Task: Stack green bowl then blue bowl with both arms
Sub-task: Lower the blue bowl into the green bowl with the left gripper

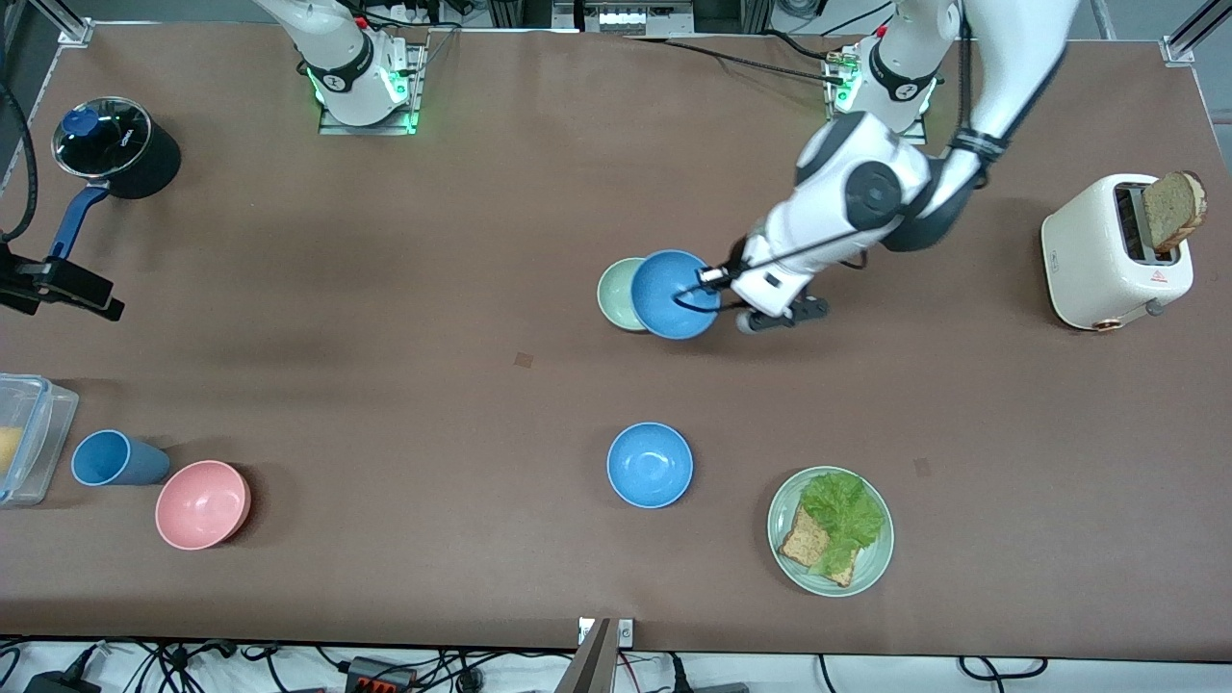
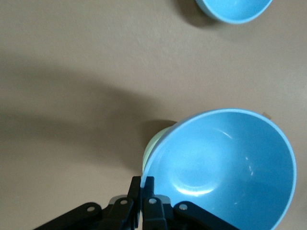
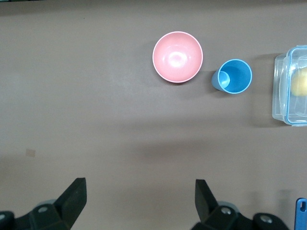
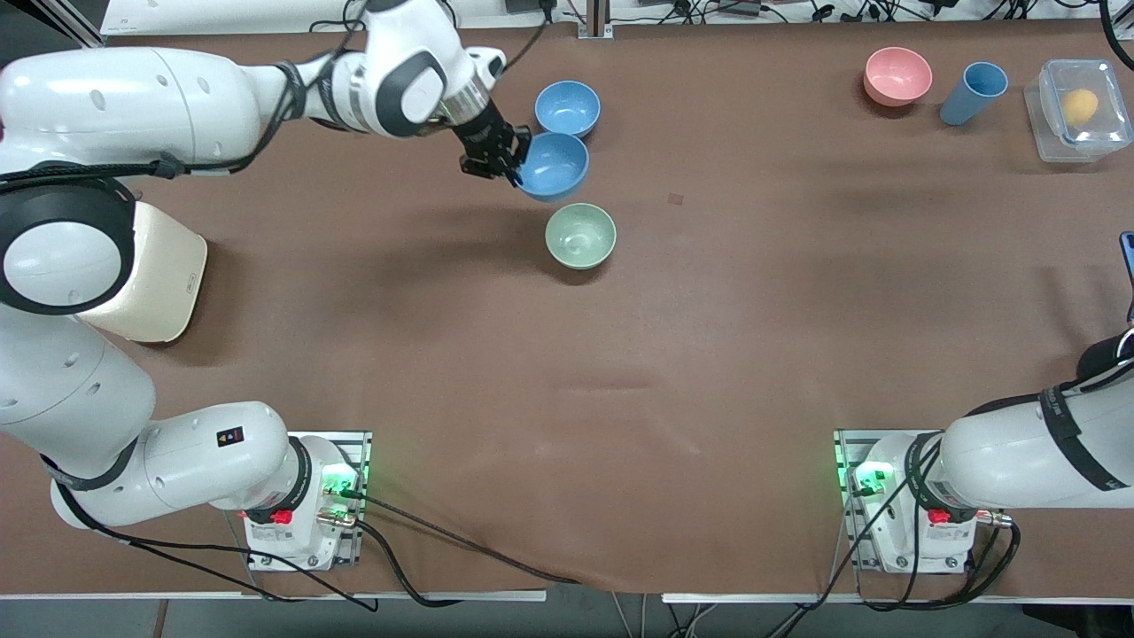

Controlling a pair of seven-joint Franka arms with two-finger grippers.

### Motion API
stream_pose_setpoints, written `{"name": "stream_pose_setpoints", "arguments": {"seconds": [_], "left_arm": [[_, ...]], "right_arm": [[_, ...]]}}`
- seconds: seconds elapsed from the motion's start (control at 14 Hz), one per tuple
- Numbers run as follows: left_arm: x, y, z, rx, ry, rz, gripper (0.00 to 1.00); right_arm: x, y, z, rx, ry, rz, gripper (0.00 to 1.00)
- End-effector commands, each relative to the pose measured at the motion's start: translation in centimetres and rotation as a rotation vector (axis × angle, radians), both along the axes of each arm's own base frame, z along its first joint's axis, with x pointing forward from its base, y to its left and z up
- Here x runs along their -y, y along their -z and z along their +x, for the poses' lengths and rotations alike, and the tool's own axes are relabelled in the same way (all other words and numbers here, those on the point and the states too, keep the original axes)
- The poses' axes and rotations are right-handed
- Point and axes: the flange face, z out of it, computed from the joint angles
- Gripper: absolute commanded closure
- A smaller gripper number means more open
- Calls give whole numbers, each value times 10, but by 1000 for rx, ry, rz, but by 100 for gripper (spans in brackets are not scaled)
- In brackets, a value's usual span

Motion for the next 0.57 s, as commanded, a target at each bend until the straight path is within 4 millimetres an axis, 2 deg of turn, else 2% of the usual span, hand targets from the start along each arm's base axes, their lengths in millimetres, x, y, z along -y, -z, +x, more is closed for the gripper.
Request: {"name": "stream_pose_setpoints", "arguments": {"seconds": [0.0,0.07,0.29,0.36,0.5], "left_arm": [[16,10,-21,42,-33,8,100],[25,16,-28,26,-32,6,100],[27,28,-32,34,9,31,100],[33,32,-37,40,13,33,100],[40,44,-40,51,10,36,100]], "right_arm": [[-1,-4,-14,3,-18,-22,0],[-1,-4,-19,2,-22,-36,0],[2,7,-43,11,-18,-33,0],[1,10,-50,19,-19,-32,0],[3,11,-56,19,-17,-31,0]]}}
